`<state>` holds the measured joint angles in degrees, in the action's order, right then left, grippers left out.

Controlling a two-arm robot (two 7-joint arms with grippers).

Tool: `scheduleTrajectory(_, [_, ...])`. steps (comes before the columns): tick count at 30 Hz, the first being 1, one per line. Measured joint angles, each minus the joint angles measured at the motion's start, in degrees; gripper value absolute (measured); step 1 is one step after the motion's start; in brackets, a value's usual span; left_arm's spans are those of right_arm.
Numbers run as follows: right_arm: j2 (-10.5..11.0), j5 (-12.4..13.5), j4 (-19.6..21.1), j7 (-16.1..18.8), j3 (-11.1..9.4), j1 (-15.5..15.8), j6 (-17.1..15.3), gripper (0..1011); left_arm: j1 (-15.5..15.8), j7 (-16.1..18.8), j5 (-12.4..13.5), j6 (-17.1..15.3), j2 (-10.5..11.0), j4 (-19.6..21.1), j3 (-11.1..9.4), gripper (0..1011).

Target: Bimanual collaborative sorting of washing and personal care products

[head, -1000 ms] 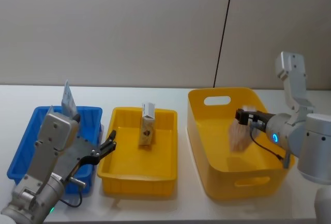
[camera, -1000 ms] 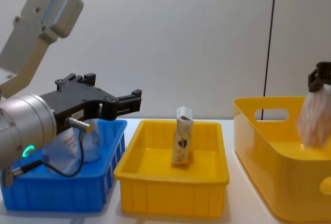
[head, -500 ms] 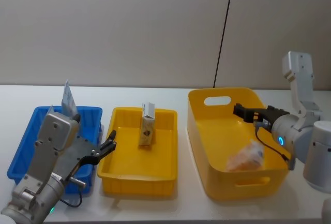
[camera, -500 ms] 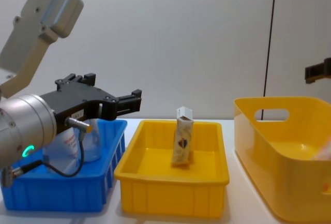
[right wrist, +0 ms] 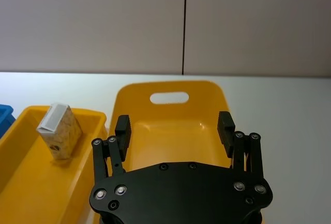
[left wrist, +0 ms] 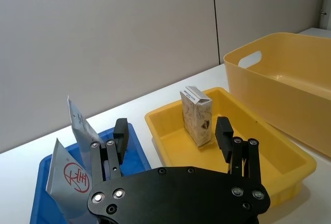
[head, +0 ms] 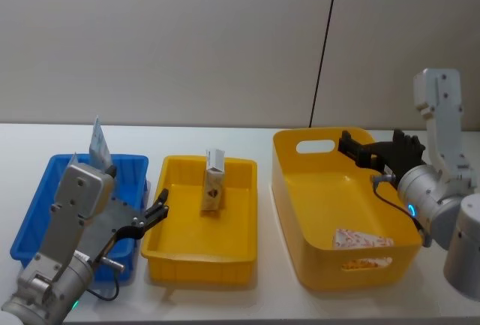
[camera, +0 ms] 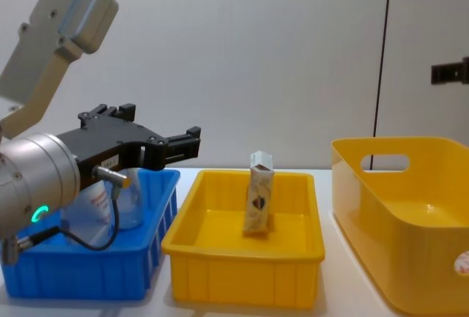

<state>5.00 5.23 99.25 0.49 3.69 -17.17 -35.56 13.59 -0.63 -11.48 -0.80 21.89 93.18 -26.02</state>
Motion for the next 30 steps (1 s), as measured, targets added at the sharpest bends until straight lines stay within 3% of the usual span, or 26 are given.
scheduleTrajectory(4, [0.73,-0.81,0.57,0.52,0.71,1.06,3.02,1004,0.00,0.00,0.00,0.00,0.00,0.00,0.00,1001])
scheduleTrajectory(13, [3.01,-3.98,1.53,2.00,3.02,4.51,14.48,1004,0.00,0.00,0.00,0.00,0.00,0.00,0.00,1001])
scheduleTrajectory(17, [3.67,-4.98,1.75,2.37,3.68,5.60,17.74,1004,0.00,0.00,0.00,0.00,0.00,0.00,0.00,1001])
scheduleTrajectory(30, [4.73,-6.68,2.12,3.00,4.90,7.44,23.39,1004,0.01,0.02,0.00,-0.37,-0.18,-0.08,0.21,1001])
